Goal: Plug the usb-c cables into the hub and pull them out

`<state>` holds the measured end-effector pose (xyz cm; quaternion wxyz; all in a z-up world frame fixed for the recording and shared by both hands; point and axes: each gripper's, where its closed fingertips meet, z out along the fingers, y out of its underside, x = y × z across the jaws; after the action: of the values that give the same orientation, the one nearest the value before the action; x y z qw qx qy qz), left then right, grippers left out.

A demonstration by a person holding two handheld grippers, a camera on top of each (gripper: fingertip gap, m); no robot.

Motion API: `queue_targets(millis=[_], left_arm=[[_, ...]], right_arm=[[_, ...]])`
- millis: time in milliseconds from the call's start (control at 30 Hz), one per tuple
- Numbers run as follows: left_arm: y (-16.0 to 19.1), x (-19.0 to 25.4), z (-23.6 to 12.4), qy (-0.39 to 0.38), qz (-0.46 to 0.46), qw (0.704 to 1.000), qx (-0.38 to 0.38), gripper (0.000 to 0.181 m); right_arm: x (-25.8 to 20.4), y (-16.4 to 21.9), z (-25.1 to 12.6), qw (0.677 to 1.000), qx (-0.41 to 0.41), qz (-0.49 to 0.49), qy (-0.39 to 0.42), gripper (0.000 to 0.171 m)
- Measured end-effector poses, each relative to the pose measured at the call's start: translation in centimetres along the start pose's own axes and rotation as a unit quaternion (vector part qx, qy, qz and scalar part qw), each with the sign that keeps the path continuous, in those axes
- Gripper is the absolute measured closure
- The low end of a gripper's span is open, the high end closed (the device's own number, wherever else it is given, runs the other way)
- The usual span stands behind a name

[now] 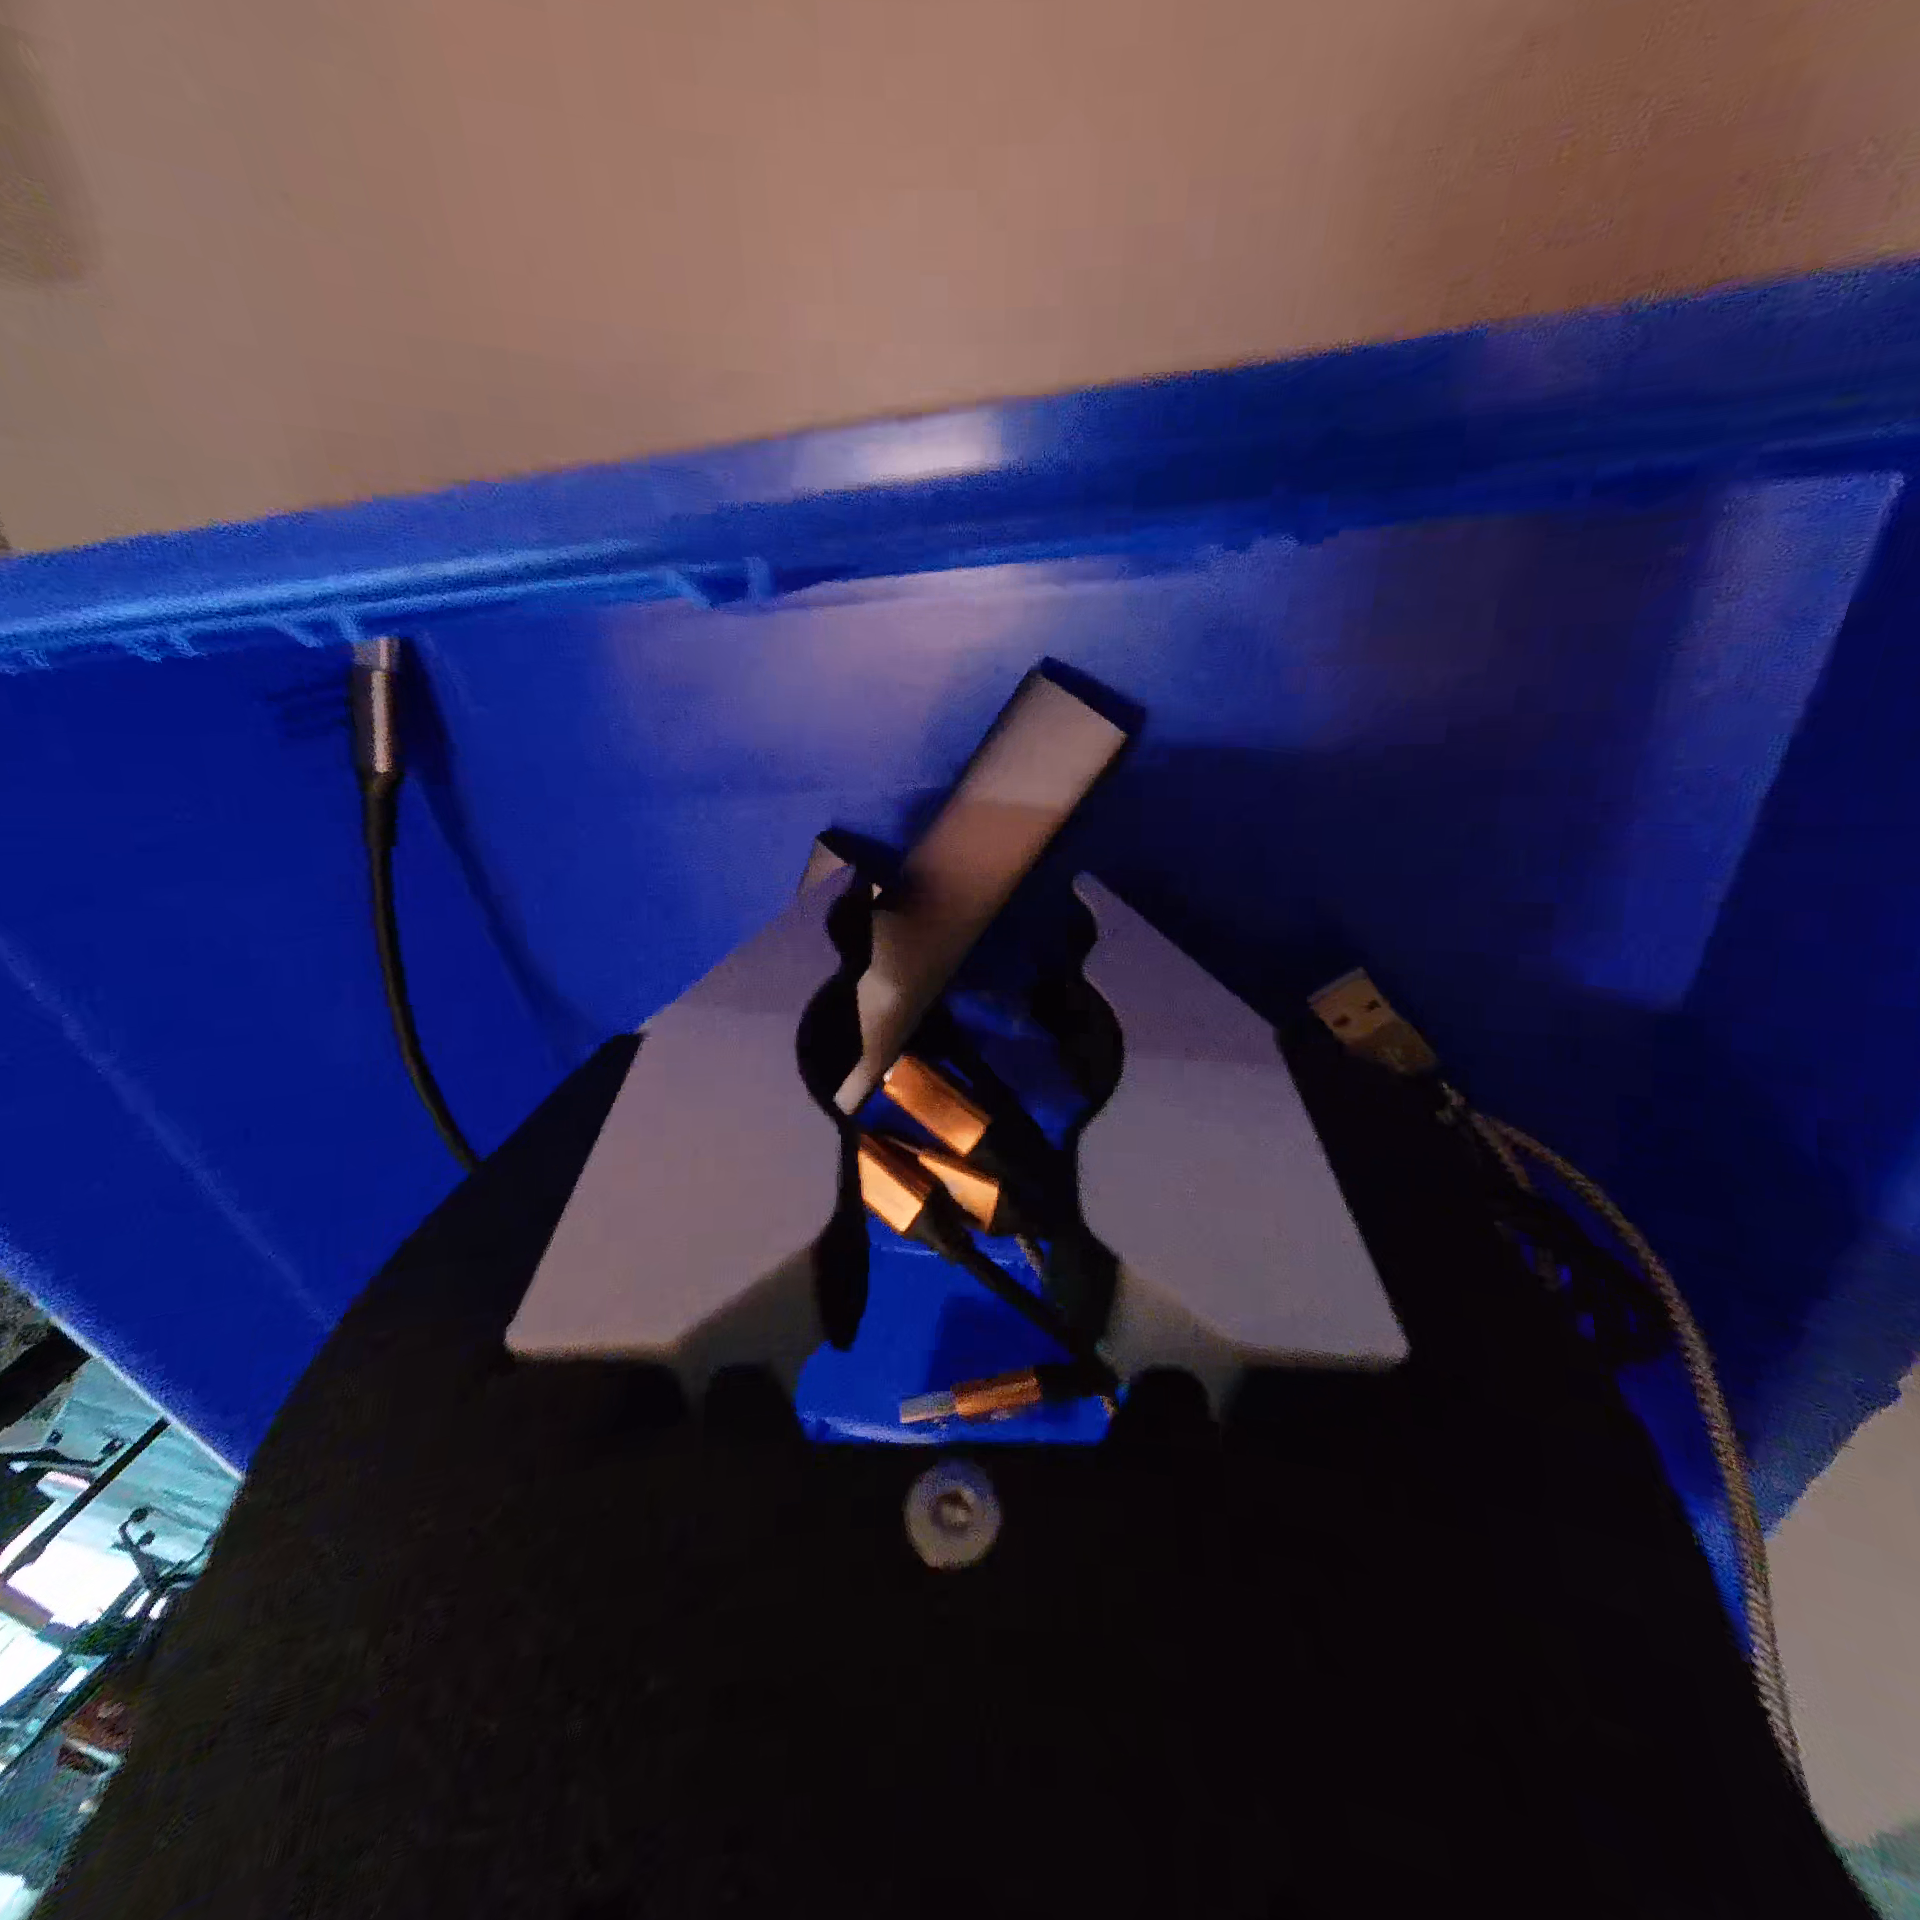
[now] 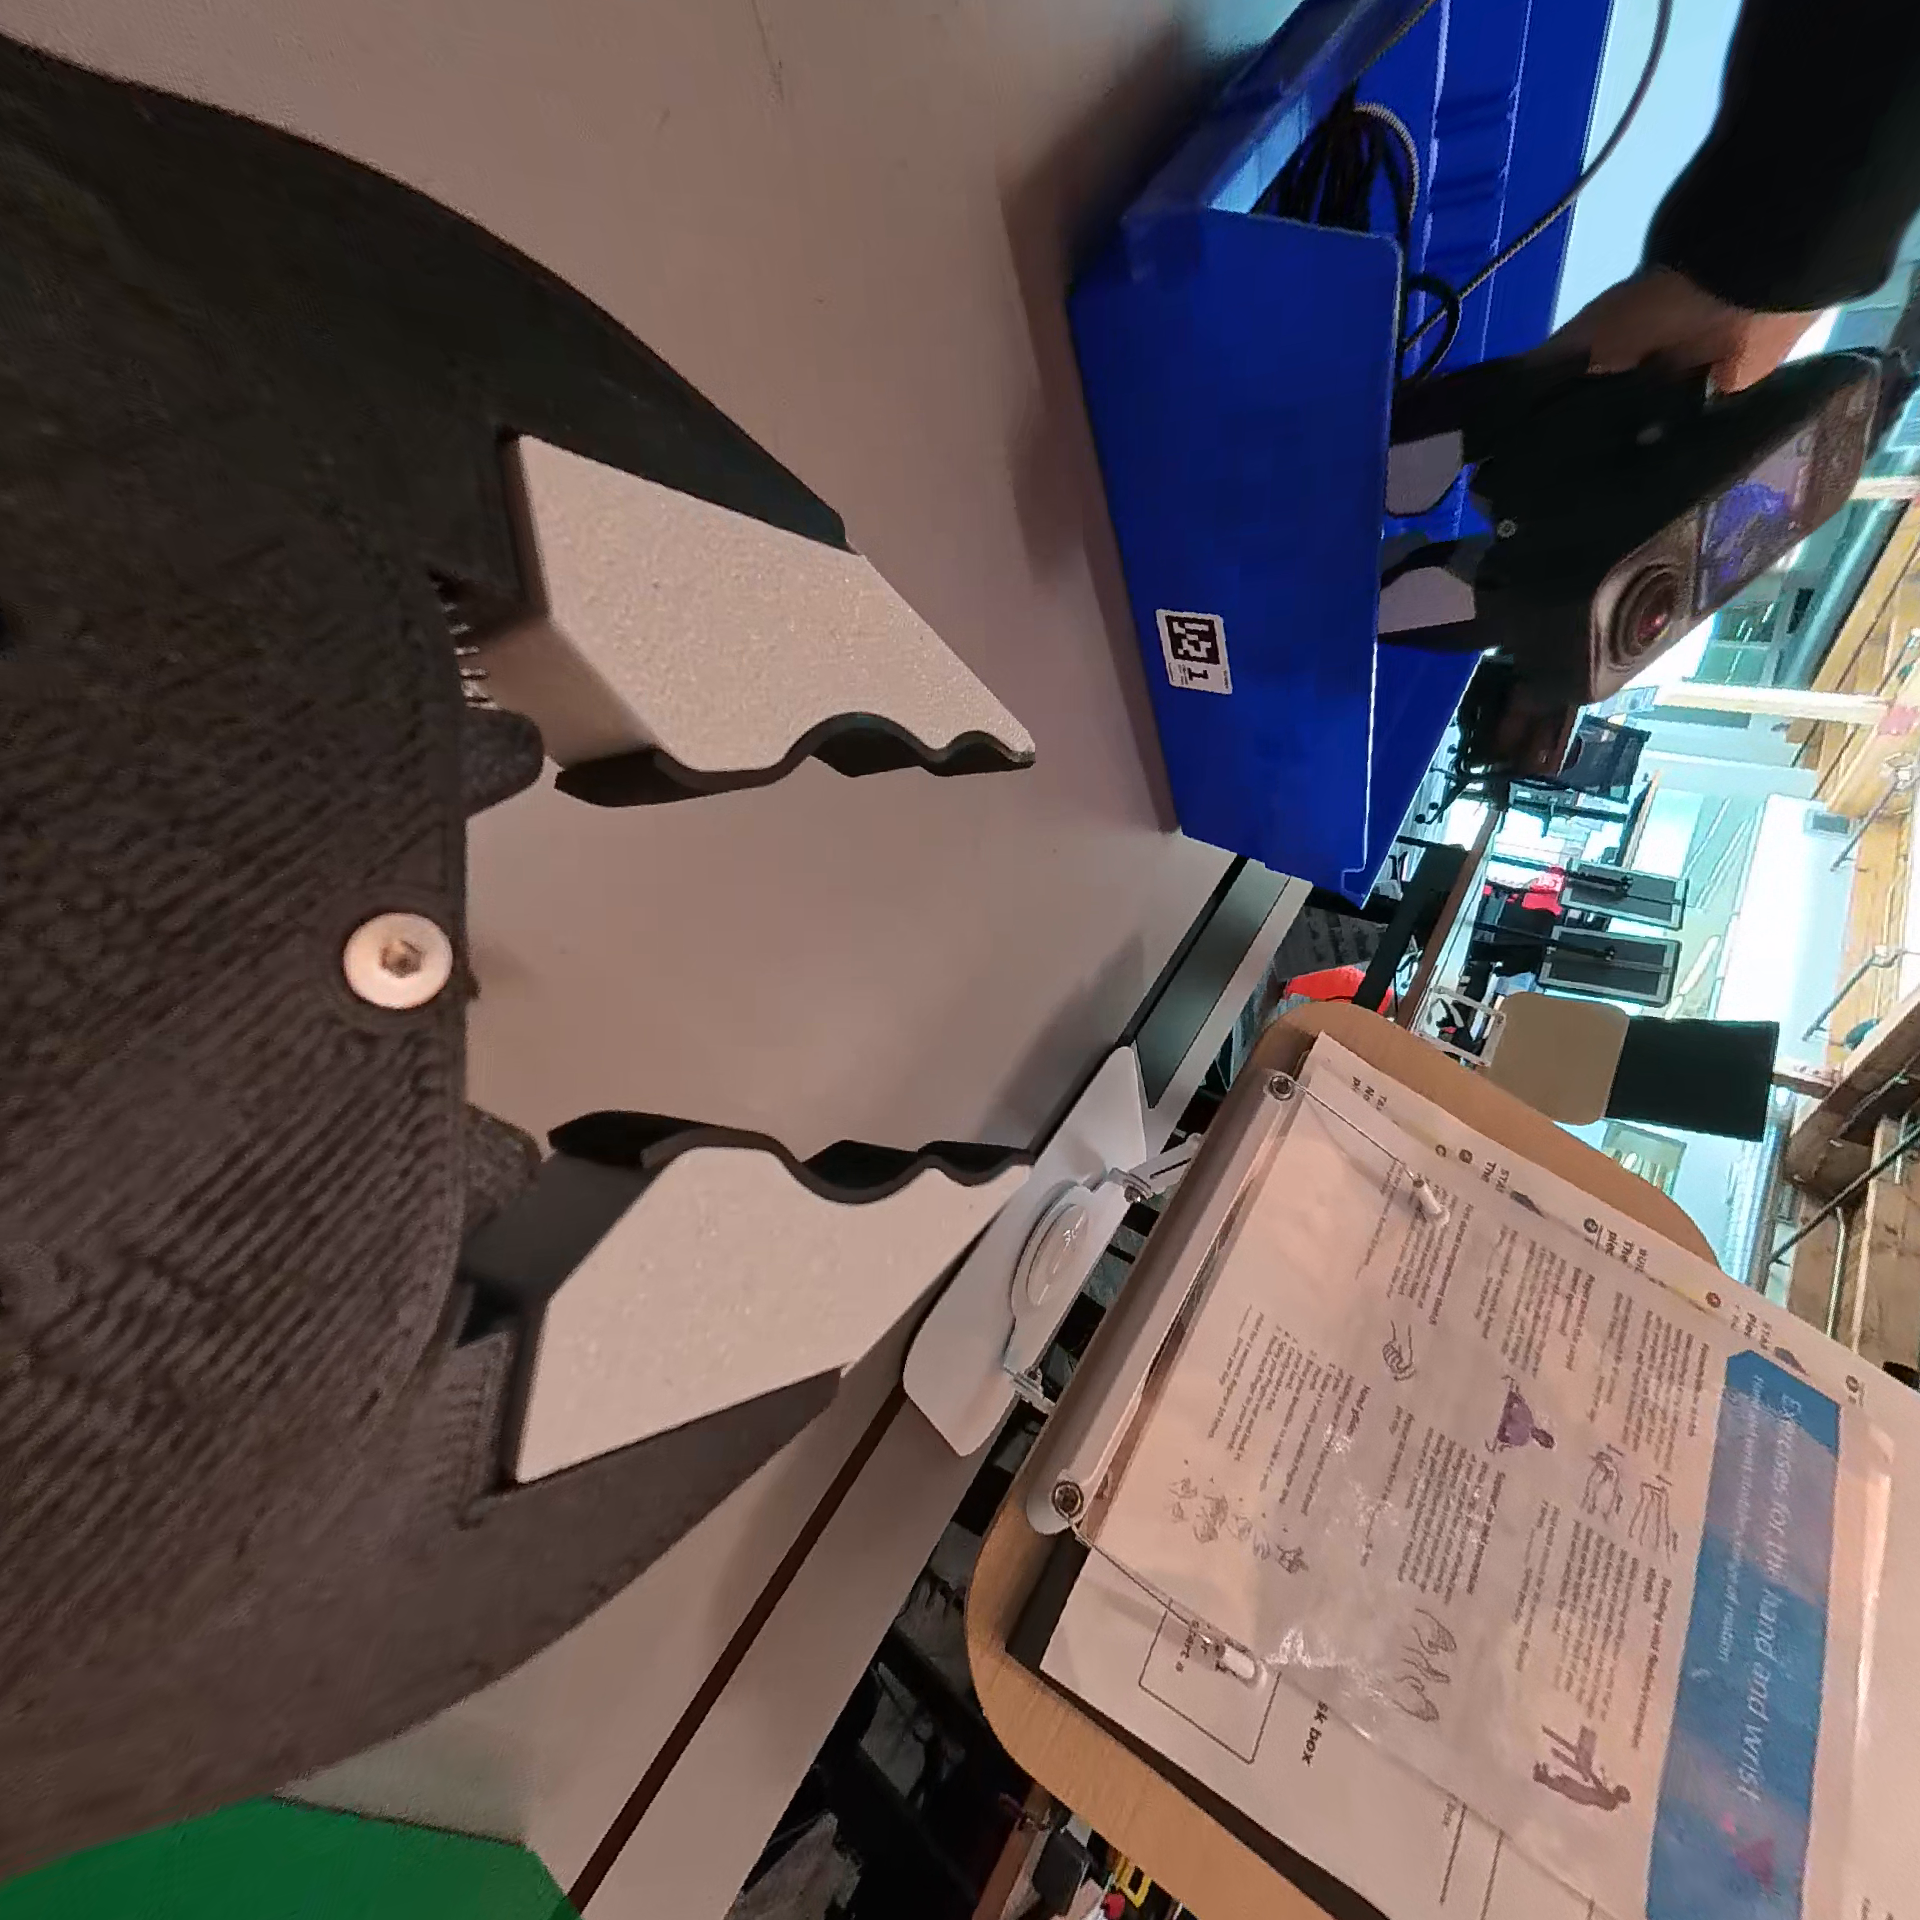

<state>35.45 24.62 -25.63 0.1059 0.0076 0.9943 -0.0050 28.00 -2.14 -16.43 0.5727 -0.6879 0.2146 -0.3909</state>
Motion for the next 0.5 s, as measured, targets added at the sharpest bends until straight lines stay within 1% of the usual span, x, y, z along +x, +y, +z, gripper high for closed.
queue_targets(millis=[33, 100, 200, 267, 367, 500], left_arm=[[0.1, -0.3, 0.1, -0.007, 0.000, 1.000, -0.001, 0.152], [0.0, -0.7, -0.2, -0.026, 0.002, 1.000, 0.002, 0.155], [-0.6, -1.8, -2.7, -0.083, 0.020, 0.996, 0.020, 0.158], [-1.1, -2.5, -5.7, -0.127, 0.023, 0.991, 0.040, 0.159], [-1.3, -3.4, -11.2, -0.204, 0.014, 0.976, 0.078, 0.160], [-1.8, -4.5, -19.7, -0.298, -0.033, 0.940, 0.164, 0.161]], right_arm=[[0.1, -0.1, 0.0, 1.000, 0.001, -0.001, 0.001, 0.101], [0.2, -0.3, -0.1, 1.000, 0.006, 0.002, 0.003, 0.101], [0.5, -0.7, -0.3, 1.000, 0.015, 0.011, 0.009, 0.103], [0.8, -0.8, -0.4, 1.000, 0.020, 0.017, 0.013, 0.103], [0.7, -1.2, -0.5, 0.999, 0.029, 0.030, 0.010, 0.104], [0.2, -1.5, -0.3, 0.999, 0.033, 0.027, 0.002, 0.104]])
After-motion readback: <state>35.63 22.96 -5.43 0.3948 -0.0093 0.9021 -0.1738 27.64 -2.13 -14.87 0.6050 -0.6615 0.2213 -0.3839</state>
